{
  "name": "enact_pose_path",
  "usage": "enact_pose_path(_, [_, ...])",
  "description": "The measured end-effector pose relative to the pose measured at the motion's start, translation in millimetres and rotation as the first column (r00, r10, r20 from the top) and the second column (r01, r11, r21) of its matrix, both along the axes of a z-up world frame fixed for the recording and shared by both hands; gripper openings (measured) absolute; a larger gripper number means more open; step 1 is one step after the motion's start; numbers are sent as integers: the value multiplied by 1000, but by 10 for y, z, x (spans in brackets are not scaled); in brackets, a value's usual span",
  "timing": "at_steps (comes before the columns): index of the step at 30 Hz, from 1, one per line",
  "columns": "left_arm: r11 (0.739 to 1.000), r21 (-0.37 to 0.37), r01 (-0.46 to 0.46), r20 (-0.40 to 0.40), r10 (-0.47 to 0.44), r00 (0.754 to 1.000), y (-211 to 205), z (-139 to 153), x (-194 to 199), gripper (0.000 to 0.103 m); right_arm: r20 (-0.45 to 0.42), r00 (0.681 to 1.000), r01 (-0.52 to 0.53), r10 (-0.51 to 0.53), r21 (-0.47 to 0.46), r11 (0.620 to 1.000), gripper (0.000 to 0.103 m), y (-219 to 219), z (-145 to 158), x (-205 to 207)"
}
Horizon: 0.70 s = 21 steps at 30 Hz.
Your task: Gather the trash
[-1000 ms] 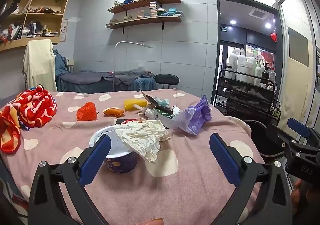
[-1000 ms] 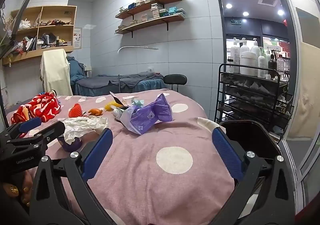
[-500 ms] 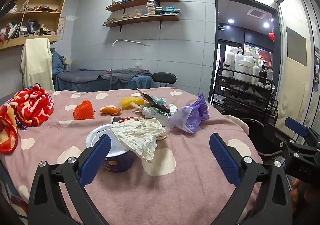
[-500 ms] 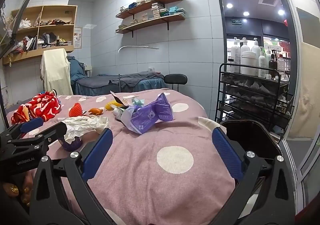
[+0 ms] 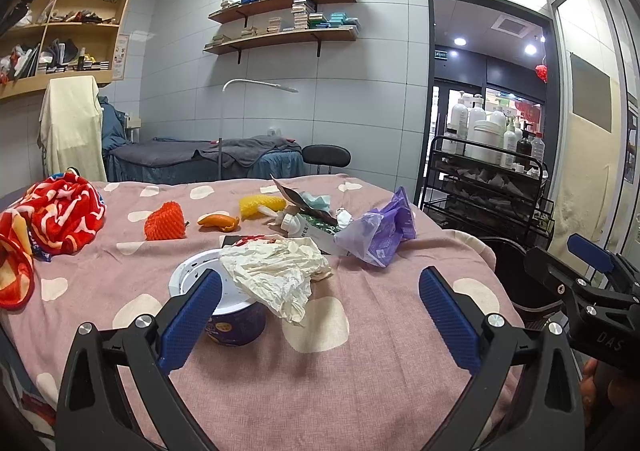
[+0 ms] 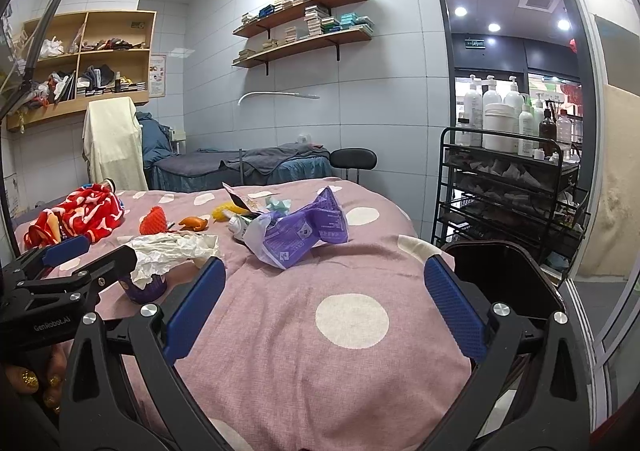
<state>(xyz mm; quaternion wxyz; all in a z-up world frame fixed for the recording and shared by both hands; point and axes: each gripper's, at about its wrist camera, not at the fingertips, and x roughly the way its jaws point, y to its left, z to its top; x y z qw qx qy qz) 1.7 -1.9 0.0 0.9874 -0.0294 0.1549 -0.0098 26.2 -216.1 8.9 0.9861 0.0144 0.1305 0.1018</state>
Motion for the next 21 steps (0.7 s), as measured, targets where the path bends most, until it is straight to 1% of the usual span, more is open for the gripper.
enact_pose_path(21, [1000, 4, 6, -5, -6, 1000, -31, -10, 10, 98, -4, 1000, -5, 5, 3, 1000, 98, -6, -3, 6])
